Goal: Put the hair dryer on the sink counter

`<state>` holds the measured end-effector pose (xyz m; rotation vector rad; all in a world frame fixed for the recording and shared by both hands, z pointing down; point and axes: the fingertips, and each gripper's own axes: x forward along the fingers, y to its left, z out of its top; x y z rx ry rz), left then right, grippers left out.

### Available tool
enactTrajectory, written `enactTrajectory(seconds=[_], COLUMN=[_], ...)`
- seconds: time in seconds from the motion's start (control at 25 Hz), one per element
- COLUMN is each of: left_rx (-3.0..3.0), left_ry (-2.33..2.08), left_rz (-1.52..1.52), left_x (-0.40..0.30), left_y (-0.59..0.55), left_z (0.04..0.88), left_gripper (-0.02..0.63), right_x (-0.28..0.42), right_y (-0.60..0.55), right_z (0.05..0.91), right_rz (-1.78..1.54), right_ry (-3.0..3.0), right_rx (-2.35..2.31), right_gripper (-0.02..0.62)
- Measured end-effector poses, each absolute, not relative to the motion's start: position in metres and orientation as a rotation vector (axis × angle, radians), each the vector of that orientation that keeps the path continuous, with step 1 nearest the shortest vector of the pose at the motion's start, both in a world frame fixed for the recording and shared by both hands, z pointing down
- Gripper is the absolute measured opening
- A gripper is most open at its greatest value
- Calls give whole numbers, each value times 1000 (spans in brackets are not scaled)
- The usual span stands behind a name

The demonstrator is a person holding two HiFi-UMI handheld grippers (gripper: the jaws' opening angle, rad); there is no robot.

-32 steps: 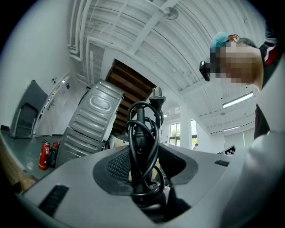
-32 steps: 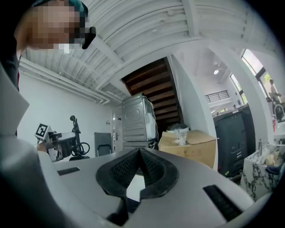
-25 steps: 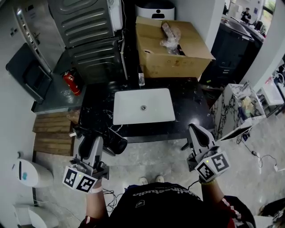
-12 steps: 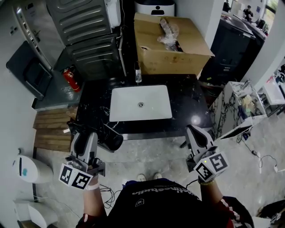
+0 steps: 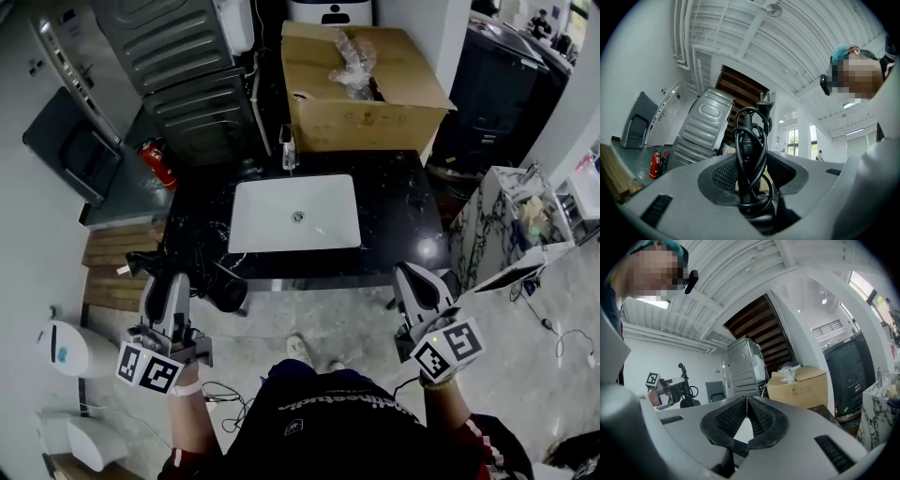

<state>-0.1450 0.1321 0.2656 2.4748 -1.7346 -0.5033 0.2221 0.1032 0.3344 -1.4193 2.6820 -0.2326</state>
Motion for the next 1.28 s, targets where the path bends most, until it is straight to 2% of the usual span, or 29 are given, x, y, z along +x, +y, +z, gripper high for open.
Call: enactTrajectory(seconds=[0.52, 0.92, 1.28], left_rx=[2462, 2514, 2525], left_ry=[-1699, -1618, -1523], left_rz=[-499, -509, -504], left_x=[-175, -235, -266], left_y=[35, -69, -128], left_z=[295, 303, 311], left_gripper=[196, 196, 196], right_x=[199, 122, 75], right_y=[23, -80, -126], right_z=[348, 334, 333], right_rz=[-277, -265, -277], right_ry=[2713, 2730, 2732], right_rx=[-1484, -1558, -1575], right_gripper=[41, 41, 41])
